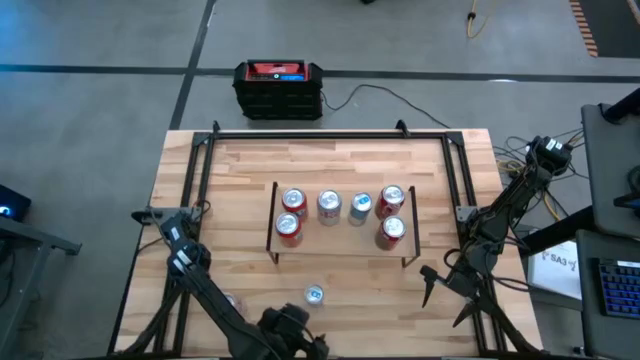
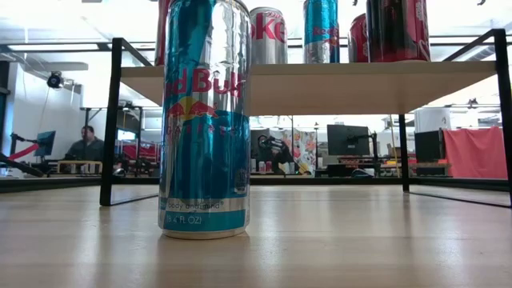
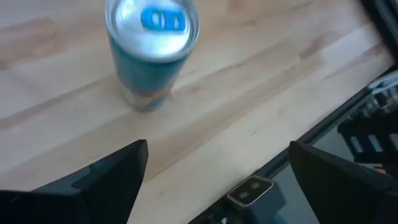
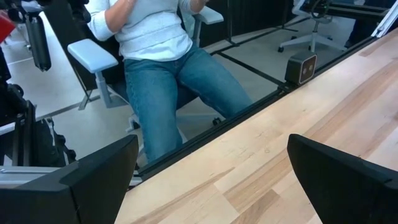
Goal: Place canned beverage on shelf
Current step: Put the blue soda can on the shelf
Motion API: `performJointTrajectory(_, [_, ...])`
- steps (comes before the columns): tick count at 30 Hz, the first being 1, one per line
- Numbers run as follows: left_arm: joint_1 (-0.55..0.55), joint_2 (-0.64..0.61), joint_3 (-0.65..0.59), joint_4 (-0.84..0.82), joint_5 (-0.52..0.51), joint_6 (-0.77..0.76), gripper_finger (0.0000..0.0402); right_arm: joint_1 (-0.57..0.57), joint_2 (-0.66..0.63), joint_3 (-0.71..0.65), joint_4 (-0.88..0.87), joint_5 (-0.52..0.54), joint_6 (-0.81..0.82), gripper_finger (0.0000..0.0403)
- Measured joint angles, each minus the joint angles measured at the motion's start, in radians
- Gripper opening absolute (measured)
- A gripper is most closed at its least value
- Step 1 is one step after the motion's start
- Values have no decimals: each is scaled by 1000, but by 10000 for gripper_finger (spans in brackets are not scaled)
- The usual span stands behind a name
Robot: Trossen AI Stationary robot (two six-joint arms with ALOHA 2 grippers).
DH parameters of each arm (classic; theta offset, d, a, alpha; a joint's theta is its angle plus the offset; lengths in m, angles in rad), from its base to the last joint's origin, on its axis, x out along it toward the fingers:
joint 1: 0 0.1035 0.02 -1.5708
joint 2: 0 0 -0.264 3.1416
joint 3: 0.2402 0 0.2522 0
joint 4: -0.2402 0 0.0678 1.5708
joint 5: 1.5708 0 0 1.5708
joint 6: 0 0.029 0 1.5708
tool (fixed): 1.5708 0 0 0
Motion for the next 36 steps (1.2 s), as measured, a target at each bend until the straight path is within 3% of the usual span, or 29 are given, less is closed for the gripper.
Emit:
performJointTrajectory(6, [1, -6, 53, -10, -47, 83, 373, 0, 0, 0, 0, 0, 0, 400])
performJointTrajectory(10, [-4, -4, 54, -101, -101, 124, 373, 0, 0, 0, -1, 0, 0, 400])
performJointTrajectory(15, [-4, 32, 47, -236, -136, 49, 373, 0, 0, 0, -1, 0, 0, 400])
performJointTrajectory(24, [-48, 174, 44, -250, -529, -4, 373, 0, 0, 0, 0, 0, 0, 400])
performJointTrajectory(27, [-68, 209, 44, -250, -605, -13, 373, 0, 0, 0, 0, 0, 1, 400])
performJointTrajectory(36, [-84, 271, 44, -251, -627, -114, 373, 0, 0, 0, 0, 0, 1, 400])
